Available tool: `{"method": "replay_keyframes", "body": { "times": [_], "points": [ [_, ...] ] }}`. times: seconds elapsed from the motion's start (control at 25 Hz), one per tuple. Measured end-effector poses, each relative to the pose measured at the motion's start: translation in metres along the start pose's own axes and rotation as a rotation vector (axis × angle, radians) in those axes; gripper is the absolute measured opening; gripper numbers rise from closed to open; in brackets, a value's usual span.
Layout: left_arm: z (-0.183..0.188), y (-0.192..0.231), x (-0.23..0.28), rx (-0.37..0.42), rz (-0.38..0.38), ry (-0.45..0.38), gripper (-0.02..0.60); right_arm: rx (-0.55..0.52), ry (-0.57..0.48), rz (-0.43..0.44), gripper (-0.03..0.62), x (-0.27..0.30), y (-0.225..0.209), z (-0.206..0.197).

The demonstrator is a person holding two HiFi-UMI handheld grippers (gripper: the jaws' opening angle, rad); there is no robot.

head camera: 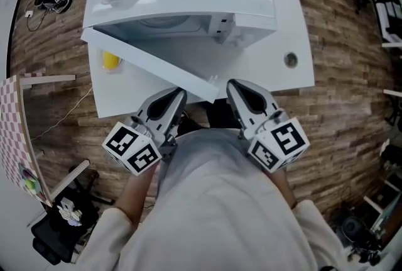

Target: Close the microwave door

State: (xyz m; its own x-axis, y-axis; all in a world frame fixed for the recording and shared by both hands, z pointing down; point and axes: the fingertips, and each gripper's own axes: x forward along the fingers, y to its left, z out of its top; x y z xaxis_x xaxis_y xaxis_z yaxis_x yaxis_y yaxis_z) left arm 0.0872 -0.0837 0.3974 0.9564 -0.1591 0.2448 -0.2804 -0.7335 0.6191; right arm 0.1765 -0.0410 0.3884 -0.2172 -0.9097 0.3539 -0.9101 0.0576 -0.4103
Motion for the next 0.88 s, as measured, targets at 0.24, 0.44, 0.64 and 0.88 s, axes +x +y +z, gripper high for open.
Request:
{"method": "replay_keyframes", "body": {
  "times": [0.24, 0.44, 0.64, 0.88],
  "points": [
    [0.005, 0.000, 0.008, -0.010, 0.006, -0.013, 0.017, -0.004, 0.004, 0.004, 0.017, 0.000, -0.009, 0.006],
    [0.008, 0.000, 0.014, -0.016, 0.017, -0.024, 0.017, -0.009, 0.007, 0.015, 0.017, 0.000, -0.016, 0.010],
    [0.010, 0.001, 0.021, -0.013, 0.029, -0.038, 0.017, -0.022, 0.010, 0.036, 0.017, 0.002, -0.022, 0.014],
    [0.015, 0.004, 0.031, -0.020, 0.054, -0.062, 0.017, -0.033, 0.023, 0.067, 0.017, 0.007, -0.029, 0.017]
  ]
}}
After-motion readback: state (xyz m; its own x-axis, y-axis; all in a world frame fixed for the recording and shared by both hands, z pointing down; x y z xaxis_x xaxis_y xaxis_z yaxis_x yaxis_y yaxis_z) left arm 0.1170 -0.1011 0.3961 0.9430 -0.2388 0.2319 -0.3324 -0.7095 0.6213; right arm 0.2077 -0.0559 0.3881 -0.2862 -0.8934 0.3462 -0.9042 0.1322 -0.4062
